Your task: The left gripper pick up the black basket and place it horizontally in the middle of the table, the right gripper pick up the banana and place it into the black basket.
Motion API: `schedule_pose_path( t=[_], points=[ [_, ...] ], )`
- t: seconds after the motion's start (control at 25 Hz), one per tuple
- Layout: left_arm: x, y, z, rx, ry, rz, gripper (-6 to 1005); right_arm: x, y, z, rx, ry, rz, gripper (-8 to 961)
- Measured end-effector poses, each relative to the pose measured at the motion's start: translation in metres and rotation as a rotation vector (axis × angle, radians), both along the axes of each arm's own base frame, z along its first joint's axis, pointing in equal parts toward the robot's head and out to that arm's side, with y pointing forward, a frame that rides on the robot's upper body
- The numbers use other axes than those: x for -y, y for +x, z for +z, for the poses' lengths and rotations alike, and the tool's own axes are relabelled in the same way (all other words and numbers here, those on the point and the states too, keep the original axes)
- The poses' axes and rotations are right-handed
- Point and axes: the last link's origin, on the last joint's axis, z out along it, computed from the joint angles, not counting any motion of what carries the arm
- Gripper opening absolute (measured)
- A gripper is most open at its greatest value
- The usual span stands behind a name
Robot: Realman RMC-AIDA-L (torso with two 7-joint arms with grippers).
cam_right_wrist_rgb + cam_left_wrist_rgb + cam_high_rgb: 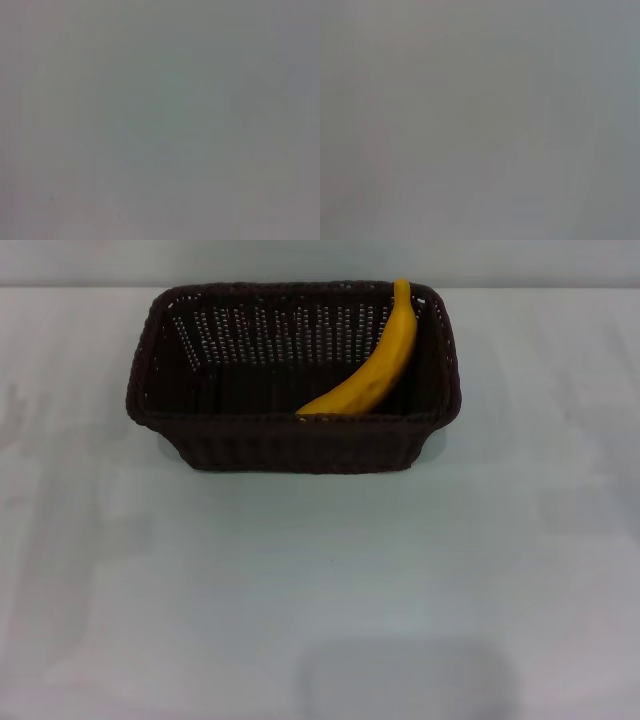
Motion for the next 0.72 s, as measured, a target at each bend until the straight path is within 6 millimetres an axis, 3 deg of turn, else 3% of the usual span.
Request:
schedule_pose_path(
  t=[0.48, 0.72],
  points=[
    [0.009, -0.002, -0.013, 0.039, -0.019, 0.013, 846, 0.004, 0.000, 0.005, 0.004, 0.019, 0.023, 859],
    [0.022, -0.008, -0.010, 0.060, 0.024, 0.024, 846, 0.003, -0.002, 0.002, 0.000, 0.014, 0.024, 859]
  ],
)
